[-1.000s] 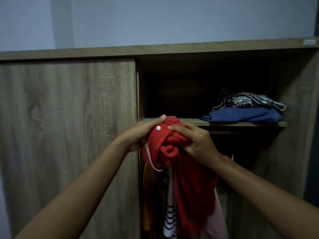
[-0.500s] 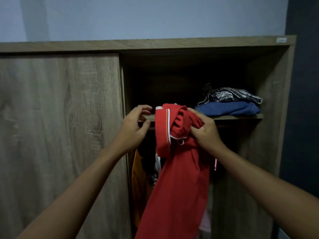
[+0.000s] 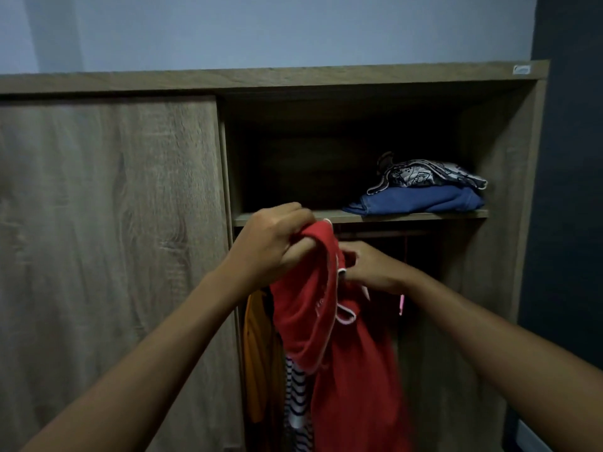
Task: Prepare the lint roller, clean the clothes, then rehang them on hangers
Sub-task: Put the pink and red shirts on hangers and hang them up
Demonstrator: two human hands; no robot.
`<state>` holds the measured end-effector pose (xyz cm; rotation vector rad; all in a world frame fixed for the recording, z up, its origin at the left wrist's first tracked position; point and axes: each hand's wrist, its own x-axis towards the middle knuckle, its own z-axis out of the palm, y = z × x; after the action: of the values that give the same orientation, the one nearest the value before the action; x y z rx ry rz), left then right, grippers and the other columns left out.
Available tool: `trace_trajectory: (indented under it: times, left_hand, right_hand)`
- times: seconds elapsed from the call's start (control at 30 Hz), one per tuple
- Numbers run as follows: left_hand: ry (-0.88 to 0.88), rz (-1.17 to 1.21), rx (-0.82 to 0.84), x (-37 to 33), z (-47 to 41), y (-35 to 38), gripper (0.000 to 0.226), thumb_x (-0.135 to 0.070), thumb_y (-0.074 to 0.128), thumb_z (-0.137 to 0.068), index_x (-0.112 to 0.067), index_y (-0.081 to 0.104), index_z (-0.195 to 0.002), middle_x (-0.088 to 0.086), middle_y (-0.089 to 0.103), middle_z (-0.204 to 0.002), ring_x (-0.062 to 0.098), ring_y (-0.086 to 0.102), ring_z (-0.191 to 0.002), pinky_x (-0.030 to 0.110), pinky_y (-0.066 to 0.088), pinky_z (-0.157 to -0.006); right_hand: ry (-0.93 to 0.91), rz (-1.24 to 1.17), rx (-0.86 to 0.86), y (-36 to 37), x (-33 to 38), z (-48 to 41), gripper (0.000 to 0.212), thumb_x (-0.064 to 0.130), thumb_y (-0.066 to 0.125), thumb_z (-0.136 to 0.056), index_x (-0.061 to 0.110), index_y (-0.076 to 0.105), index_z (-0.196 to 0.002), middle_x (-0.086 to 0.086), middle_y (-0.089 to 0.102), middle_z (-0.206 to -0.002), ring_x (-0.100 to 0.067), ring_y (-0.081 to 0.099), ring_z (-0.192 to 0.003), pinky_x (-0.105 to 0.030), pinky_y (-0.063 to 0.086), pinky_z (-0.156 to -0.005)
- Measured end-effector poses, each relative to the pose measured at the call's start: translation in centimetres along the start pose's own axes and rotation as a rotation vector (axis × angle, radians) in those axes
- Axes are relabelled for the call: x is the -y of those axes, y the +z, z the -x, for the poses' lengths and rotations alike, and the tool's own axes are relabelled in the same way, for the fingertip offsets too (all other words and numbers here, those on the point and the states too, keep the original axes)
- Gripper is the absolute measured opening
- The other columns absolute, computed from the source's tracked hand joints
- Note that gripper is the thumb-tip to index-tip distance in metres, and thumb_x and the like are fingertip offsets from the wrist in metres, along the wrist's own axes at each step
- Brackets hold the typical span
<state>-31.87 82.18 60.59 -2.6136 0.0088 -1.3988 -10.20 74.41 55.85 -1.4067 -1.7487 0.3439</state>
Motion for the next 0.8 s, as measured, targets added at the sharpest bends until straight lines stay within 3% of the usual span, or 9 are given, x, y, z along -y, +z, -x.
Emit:
trace_trajectory:
  times: [0.1,0.27,0.4,0.47,0.6,0.67,0.8]
  left_hand:
    - [-0.235,0.127,-0.027,-0.3,-0.7,-0.2,0.04,-0.045,0.049,-0.088,-0.012,0.066,-0.076,-0.007,0.059,-0.067,0.007,0.057,-0.062,0.035,0.052,-0.058]
    - [-0.459,0.145,0.044,-1.1,-1.1,0.3,0.03,-0.033,0.061,-0.091,-0.011,0.074,-0.076,0.002,0.069,-0.067,0.017,0.067,-0.061,0.043,0.058,-0.059]
    - [-0.557,0.059,0.046,-2.3,-1.4,1.3,0.024,-0.033,0.063,-0.092,-0.023,0.069,-0.071,-0.004,0.067,-0.061,0.009,0.065,-0.055,0.033,0.06,-0.056]
    - [-0.599,0.024,0.026,-2.4,-1.7,1.6,0.025,-0.033,0.063,-0.092,-0.023,0.067,-0.069,-0.004,0.066,-0.06,0.01,0.065,-0.054,0.034,0.06,-0.055]
    - [-0.616,-0.044,-0.028,-2.5,-1.9,2.2,0.027,-0.032,0.063,-0.09,-0.018,0.068,-0.067,0.0,0.065,-0.058,0.015,0.063,-0.052,0.04,0.059,-0.055]
    - [-0.612,-0.09,-0.068,-2.2,-1.9,2.6,0.027,-0.033,0.063,-0.088,-0.013,0.068,-0.069,0.0,0.065,-0.065,0.015,0.062,-0.058,0.037,0.055,-0.056]
    - [-0.591,-0.117,-0.152,-0.9,-0.9,3.5,0.02,-0.027,0.064,-0.082,-0.014,0.053,-0.072,-0.001,0.05,-0.085,0.013,0.048,-0.07,0.025,0.036,-0.058]
  right_hand:
    - [0.051,-0.125,-0.033,0.0,-0.5,0.2,0.04,0.012,0.057,-0.089,0.03,0.068,-0.124,0.005,0.073,-0.116,-0.014,0.068,-0.105,-0.042,0.051,-0.093]
    - [-0.021,-0.15,-0.266,0.8,0.1,1.2,0.022,0.017,0.053,-0.099,0.004,0.069,-0.106,0.003,0.069,-0.081,-0.013,0.062,-0.075,-0.039,0.045,-0.069]
    - [-0.117,-0.166,-0.337,2.3,1.2,2.7,0.057,0.05,0.05,-0.092,-0.004,0.066,-0.1,-0.009,0.064,-0.083,-0.018,0.058,-0.074,-0.038,0.045,-0.067]
    - [-0.127,-0.195,-0.35,2.3,1.9,3.1,0.057,0.054,0.052,-0.089,0.001,0.068,-0.103,-0.015,0.066,-0.087,-0.02,0.058,-0.073,-0.036,0.046,-0.066]
    - [-0.078,0.055,-0.362,2.0,2.3,3.5,0.02,0.032,0.075,-0.086,0.019,0.07,-0.101,-0.007,0.072,-0.091,-0.013,0.066,-0.075,-0.029,0.053,-0.066]
    - [-0.082,0.258,-0.4,1.9,1.6,3.5,0.016,0.022,0.075,-0.083,0.021,0.071,-0.098,0.002,0.072,-0.084,-0.01,0.068,-0.074,-0.03,0.055,-0.069]
    - [-0.096,0.34,-0.59,0.1,-0.3,3.9,0.01,0.013,0.075,-0.075,0.02,0.072,-0.082,0.006,0.065,-0.069,-0.008,0.063,-0.067,-0.025,0.051,-0.066]
